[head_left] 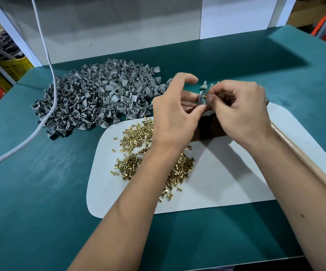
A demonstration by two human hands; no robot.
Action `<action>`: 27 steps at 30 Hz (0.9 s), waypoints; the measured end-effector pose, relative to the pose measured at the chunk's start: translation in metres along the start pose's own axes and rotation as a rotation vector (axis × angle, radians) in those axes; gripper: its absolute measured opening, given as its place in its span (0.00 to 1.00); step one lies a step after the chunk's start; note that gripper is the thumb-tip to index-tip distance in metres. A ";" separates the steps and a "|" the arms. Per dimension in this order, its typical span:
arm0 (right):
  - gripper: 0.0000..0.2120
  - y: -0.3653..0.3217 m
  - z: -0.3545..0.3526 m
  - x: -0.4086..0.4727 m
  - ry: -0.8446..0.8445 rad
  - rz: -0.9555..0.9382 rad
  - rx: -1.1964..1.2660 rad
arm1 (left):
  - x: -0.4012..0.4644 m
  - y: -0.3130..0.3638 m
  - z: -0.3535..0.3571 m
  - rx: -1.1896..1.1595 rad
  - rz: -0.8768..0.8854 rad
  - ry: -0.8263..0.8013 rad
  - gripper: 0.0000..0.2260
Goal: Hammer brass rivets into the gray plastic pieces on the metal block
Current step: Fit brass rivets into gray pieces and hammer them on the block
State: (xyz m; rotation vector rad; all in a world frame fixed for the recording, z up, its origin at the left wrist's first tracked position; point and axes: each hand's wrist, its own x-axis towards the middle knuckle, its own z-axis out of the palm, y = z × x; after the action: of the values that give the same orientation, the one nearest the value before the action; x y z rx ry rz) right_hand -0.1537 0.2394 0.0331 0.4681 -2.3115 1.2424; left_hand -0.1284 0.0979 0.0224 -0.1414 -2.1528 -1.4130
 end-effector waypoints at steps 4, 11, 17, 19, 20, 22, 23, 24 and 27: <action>0.06 -0.001 -0.005 0.000 -0.084 -0.029 0.007 | 0.003 -0.006 -0.003 0.023 0.017 0.007 0.10; 0.05 0.021 -0.036 0.015 0.038 0.167 -0.256 | 0.005 -0.005 -0.006 0.186 0.043 -0.084 0.07; 0.18 0.053 -0.048 0.018 -0.295 0.540 -0.795 | 0.009 -0.011 -0.012 0.410 0.138 -0.159 0.07; 0.18 0.053 -0.046 0.019 -0.341 0.558 -0.816 | 0.010 -0.014 -0.013 0.422 0.105 -0.151 0.07; 0.17 0.052 -0.045 0.020 -0.339 0.557 -0.821 | 0.010 -0.015 -0.013 0.424 0.092 -0.148 0.07; 0.15 0.049 -0.045 0.021 -0.336 0.545 -0.835 | 0.011 -0.016 -0.014 0.416 0.070 -0.137 0.07; 0.16 0.048 -0.045 0.022 -0.333 0.536 -0.839 | 0.011 -0.016 -0.014 0.407 0.060 -0.133 0.07; 0.17 0.047 -0.046 0.022 -0.323 0.522 -0.834 | 0.011 -0.015 -0.015 0.394 0.045 -0.129 0.07; 0.17 0.044 -0.049 0.024 -0.239 0.487 -0.718 | 0.013 -0.015 -0.018 0.349 -0.006 -0.098 0.08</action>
State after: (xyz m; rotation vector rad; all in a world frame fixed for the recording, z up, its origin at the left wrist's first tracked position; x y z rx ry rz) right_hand -0.1839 0.3022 0.0396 -0.2229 -2.9632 0.4552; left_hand -0.1383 0.0733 0.0222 -0.0736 -2.4442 -1.0306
